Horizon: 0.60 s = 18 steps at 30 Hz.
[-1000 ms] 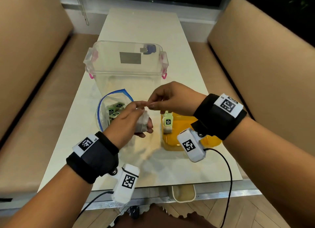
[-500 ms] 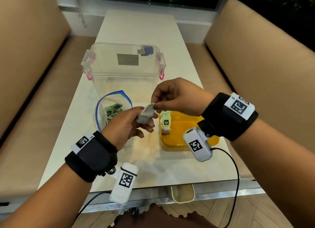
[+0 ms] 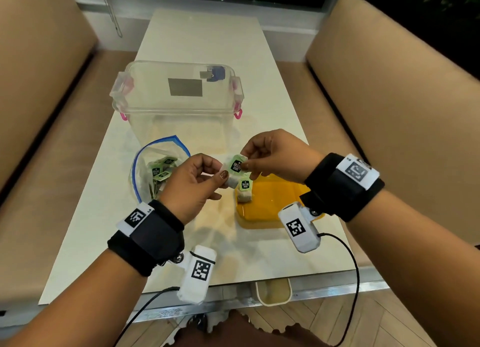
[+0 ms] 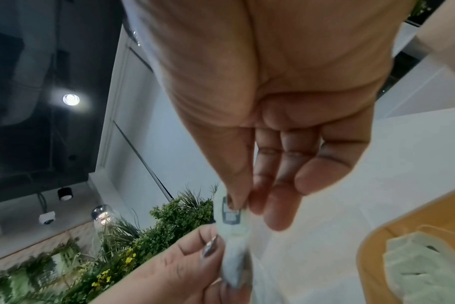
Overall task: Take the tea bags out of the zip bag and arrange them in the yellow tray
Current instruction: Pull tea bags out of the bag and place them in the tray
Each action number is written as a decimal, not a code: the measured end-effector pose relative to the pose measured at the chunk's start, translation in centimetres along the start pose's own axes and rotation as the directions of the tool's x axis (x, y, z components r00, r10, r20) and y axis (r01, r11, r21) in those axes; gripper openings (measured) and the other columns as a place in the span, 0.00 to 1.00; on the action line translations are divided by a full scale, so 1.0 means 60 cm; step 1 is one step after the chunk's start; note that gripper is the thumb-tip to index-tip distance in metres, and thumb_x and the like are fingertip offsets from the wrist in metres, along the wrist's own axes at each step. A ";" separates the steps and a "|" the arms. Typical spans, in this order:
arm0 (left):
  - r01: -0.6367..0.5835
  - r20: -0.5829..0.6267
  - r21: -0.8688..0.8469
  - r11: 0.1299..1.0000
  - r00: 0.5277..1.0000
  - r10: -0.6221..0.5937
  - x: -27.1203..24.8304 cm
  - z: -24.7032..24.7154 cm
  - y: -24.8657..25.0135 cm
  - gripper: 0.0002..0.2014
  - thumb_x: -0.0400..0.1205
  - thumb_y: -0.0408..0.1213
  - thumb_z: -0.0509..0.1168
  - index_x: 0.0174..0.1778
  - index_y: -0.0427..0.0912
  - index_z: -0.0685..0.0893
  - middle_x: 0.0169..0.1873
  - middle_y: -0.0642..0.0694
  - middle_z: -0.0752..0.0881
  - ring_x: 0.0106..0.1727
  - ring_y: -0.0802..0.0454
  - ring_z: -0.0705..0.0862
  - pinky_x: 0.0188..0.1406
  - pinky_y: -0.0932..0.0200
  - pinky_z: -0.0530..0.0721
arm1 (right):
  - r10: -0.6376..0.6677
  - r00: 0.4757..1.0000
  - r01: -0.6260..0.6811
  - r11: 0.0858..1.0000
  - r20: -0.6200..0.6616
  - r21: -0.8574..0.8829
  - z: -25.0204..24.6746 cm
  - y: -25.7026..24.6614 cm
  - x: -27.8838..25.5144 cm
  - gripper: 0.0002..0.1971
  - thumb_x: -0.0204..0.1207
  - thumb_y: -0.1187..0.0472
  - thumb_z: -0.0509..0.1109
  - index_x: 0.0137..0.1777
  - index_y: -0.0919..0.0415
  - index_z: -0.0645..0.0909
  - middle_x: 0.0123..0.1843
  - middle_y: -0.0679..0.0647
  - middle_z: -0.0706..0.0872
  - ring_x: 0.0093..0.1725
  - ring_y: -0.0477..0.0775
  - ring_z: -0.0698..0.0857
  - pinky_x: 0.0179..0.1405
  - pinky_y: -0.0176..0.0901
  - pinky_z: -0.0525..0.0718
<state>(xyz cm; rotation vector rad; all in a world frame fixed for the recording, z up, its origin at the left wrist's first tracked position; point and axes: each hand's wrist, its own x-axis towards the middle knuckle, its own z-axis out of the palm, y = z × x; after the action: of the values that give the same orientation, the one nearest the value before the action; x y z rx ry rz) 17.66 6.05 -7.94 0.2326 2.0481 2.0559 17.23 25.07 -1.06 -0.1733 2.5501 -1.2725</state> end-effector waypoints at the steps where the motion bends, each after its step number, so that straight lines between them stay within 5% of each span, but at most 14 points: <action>1: 0.005 0.003 -0.008 1.000 1.000 -0.005 0.002 0.002 -0.003 0.06 0.78 0.27 0.69 0.44 0.40 0.79 0.39 0.43 0.87 0.40 0.51 0.88 0.30 0.62 0.86 | -0.009 1.000 0.009 1.000 -0.023 -0.016 0.000 0.004 0.002 0.03 0.74 0.65 0.75 0.47 0.62 0.85 0.33 0.51 0.89 0.32 0.46 0.88 0.27 0.28 0.79; 8: 0.061 -0.009 0.045 0.997 0.998 -0.060 0.013 0.019 -0.040 0.11 0.75 0.22 0.71 0.46 0.41 0.80 0.39 0.43 0.84 0.40 0.47 0.84 0.37 0.58 0.87 | -0.042 0.997 0.027 0.970 -0.058 -0.240 -0.009 0.026 0.012 0.04 0.74 0.63 0.76 0.46 0.62 0.88 0.30 0.44 0.87 0.27 0.37 0.84 0.34 0.27 0.82; 14: 0.100 -0.095 0.291 0.951 0.993 -0.075 0.014 0.026 -0.072 0.08 0.78 0.33 0.70 0.52 0.40 0.81 0.40 0.46 0.84 0.35 0.49 0.84 0.35 0.56 0.86 | 0.142 0.989 -0.110 0.875 0.034 -0.471 -0.013 0.057 0.034 0.03 0.76 0.63 0.72 0.46 0.61 0.86 0.30 0.46 0.84 0.27 0.42 0.83 0.31 0.32 0.80; 18: 0.128 -0.106 0.366 0.922 0.990 -0.095 0.011 0.032 -0.079 0.08 0.78 0.35 0.70 0.52 0.40 0.81 0.39 0.45 0.85 0.31 0.52 0.85 0.35 0.54 0.87 | 0.271 0.954 -0.163 0.828 0.128 -0.537 0.006 0.080 0.057 0.05 0.76 0.64 0.72 0.48 0.65 0.86 0.39 0.55 0.90 0.29 0.45 0.86 0.39 0.38 0.84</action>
<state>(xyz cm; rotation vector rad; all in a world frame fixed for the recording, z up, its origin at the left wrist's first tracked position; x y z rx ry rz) 17.79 8.05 -12.72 0.0867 2.4336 1.6230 14.18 26.88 -5.78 -0.1050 2.5824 -0.4287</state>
